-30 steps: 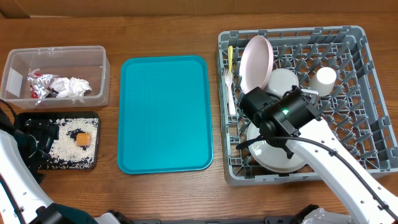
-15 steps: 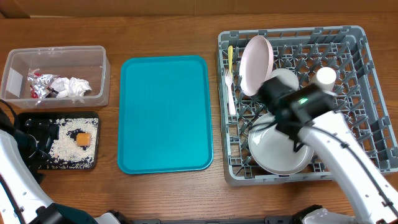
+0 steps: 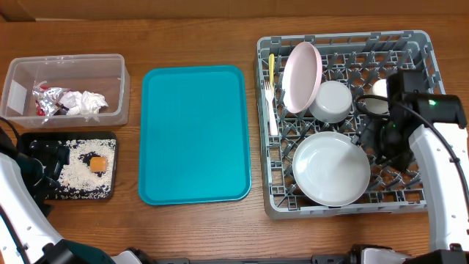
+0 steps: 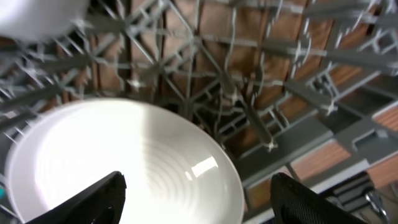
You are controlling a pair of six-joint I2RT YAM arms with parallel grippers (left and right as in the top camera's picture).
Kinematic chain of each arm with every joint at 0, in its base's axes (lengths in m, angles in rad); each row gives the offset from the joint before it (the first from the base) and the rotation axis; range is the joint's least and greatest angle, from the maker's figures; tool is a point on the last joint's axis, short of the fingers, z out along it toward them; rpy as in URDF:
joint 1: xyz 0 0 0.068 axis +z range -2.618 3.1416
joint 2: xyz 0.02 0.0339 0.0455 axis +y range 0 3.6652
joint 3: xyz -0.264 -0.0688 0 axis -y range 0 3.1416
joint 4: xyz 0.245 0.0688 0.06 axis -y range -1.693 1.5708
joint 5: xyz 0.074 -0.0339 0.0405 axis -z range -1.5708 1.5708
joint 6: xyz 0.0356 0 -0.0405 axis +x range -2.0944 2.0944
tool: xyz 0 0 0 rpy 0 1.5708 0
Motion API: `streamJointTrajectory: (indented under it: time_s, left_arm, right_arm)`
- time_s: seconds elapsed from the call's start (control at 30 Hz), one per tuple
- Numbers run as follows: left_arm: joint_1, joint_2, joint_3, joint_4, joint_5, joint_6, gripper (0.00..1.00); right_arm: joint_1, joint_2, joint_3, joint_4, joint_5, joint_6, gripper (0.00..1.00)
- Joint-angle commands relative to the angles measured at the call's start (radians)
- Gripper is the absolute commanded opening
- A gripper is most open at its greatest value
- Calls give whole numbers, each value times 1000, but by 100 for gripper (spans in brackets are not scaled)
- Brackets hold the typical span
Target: Sort waste into correct bins and load items into the dishwasher rack
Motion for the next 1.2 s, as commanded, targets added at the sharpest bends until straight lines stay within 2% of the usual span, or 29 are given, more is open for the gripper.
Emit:
streamJointTrajectory:
  time_s: [0.0, 0.1, 0.23, 0.43, 0.57, 0.83, 1.0, 1.17]
  left_arm:
    - [-2, -11, -2, 0, -10, -9, 100]
    - [-2, -11, -2, 0, -10, -9, 100]
    - [-2, -11, -2, 0, -10, -9, 100]
    - [-2, -11, -2, 0, -10, -9, 100]
    - [-2, -11, -2, 0, -10, -9, 100]
    - [-2, -11, -2, 0, -10, -10, 100]
    - [-2, -11, -2, 0, -10, -9, 100]
    - [-2, -11, -2, 0, -10, -9, 100]
  right_arm:
    - [-19, 1, -66, -11, -55, -73, 77]
    - [-19, 1, -132, 21, -122, -101, 70]
    - [-19, 1, -171, 76, -206, -141, 67]
    - [-19, 1, -180, 106, -197, -85, 69]
    - [-19, 1, -192, 106, -81, -8, 71]
    - [-19, 1, -192, 95, -72, -4, 72]
    - [-19, 1, -197, 96, -73, -3, 55]
    - [-19, 1, -222, 123, -81, -3, 49]
